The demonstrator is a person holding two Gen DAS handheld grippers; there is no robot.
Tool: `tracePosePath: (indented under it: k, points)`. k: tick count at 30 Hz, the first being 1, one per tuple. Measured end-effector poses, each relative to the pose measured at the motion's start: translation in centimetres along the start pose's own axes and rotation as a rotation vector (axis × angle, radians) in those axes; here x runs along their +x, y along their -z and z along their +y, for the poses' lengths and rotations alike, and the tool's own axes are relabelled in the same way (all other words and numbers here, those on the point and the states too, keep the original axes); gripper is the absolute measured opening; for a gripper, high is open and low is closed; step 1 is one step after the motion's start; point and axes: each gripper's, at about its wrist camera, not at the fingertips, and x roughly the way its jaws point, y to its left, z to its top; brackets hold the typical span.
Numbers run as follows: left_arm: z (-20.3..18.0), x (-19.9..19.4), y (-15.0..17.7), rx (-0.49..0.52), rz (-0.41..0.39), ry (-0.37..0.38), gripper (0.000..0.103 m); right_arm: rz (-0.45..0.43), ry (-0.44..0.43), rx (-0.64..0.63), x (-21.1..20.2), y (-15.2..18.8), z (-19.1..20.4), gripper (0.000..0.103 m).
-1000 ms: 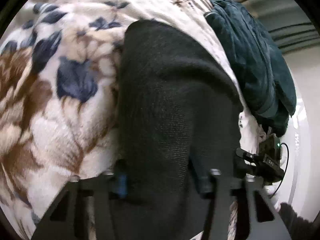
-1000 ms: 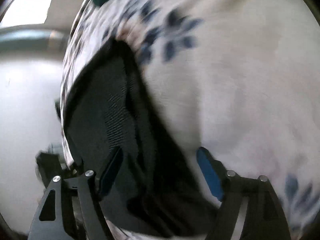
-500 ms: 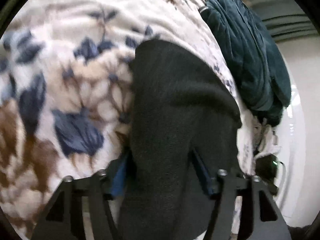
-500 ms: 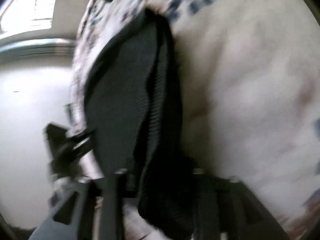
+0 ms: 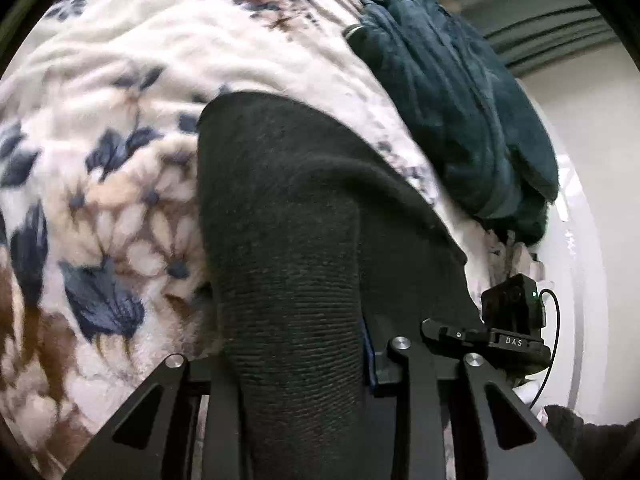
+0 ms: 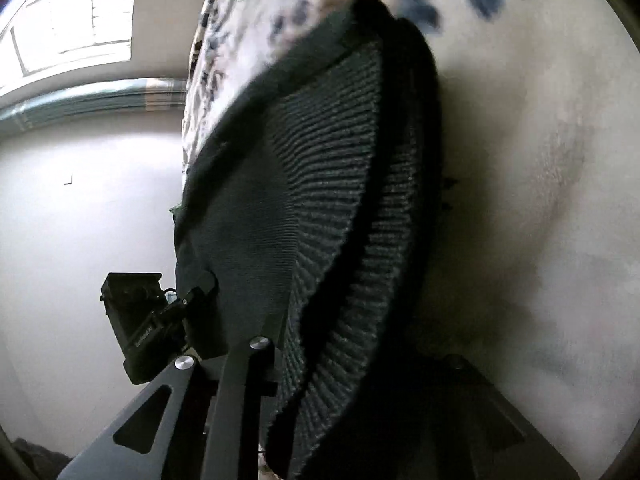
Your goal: Fold small clothes
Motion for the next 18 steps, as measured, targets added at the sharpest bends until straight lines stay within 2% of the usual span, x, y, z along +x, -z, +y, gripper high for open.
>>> tracePosePath:
  k: [5,10,14,18]
  points:
    - [-1.6,-2.3,-3.3,0.052,0.0,0.004,0.025,-0.03,0.01,-0.033,-1.5,0.7,4.1,0.017]
    - [-2.0,-4.7,-8.7,0.088,-0.037,0.006,0.025,-0.092,-0.028,-0.071,-2.9,-1.2,9.2,0.017]
    - [-1.2,-5.7,-14.9,0.11,-0.072,-0.008,0.025,-0.128,-0.055,-0.087,-2.9,-5.2,12.0,0.017]
    - [0.8,-4.3,-20.2,0.127,-0.068,-0.041,0.026,-0.149,-0.04,-0.097,-0.1,-10.1,13.2,0.017]
